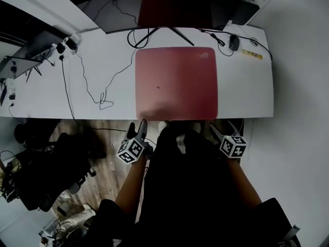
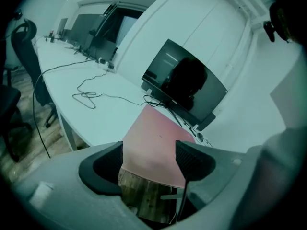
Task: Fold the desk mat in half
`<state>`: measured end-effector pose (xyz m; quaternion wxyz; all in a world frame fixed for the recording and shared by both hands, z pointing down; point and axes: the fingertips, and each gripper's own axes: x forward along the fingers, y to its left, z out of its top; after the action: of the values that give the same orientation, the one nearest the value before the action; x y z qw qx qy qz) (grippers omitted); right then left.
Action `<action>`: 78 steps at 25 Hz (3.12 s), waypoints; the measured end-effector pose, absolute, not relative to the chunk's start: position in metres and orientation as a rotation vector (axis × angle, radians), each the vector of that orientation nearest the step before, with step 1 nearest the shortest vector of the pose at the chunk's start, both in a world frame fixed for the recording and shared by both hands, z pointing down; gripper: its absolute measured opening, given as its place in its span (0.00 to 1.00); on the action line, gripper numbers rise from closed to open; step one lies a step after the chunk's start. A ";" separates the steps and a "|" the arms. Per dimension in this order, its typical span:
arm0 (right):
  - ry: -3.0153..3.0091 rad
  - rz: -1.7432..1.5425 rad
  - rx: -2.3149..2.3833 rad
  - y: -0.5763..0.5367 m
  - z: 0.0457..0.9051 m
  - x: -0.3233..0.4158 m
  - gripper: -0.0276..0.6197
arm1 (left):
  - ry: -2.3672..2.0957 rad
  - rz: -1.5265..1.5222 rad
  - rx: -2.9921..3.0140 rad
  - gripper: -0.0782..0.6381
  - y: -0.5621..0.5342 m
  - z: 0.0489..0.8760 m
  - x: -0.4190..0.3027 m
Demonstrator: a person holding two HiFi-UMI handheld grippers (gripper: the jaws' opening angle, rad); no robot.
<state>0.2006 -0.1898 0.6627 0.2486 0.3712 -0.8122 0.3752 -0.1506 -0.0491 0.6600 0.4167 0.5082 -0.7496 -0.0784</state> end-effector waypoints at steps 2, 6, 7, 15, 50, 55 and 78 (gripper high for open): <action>-2.174 1.129 1.023 -0.185 0.678 0.195 0.64 | -1.853 -0.244 1.195 0.57 -0.045 0.679 -0.160; -2.097 1.299 1.036 -0.177 0.705 0.188 0.64 | -1.783 -0.316 1.090 0.57 -0.041 0.708 -0.165; -2.079 1.335 1.051 -0.178 0.710 0.187 0.64 | -1.767 -0.331 1.073 0.57 -0.041 0.714 -0.166; -1.925 1.621 1.228 -0.185 0.742 0.192 0.64 | -1.674 -0.377 1.010 0.57 -0.050 0.746 -0.163; -1.537 1.937 1.370 -0.194 0.778 0.204 0.20 | -1.642 -0.384 0.747 0.17 -0.036 0.760 -0.177; -1.540 1.927 1.376 -0.192 0.771 0.204 0.08 | -1.636 -0.402 0.772 0.16 -0.040 0.749 -0.176; -1.769 2.032 1.467 -0.212 0.705 0.191 0.06 | -1.494 -0.512 0.963 0.15 -0.082 0.688 -0.192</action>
<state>0.1910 -0.2123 0.7050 0.0369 0.4779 -0.5761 0.6621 -0.1921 -0.0819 0.6883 0.6020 0.4157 -0.6449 -0.2212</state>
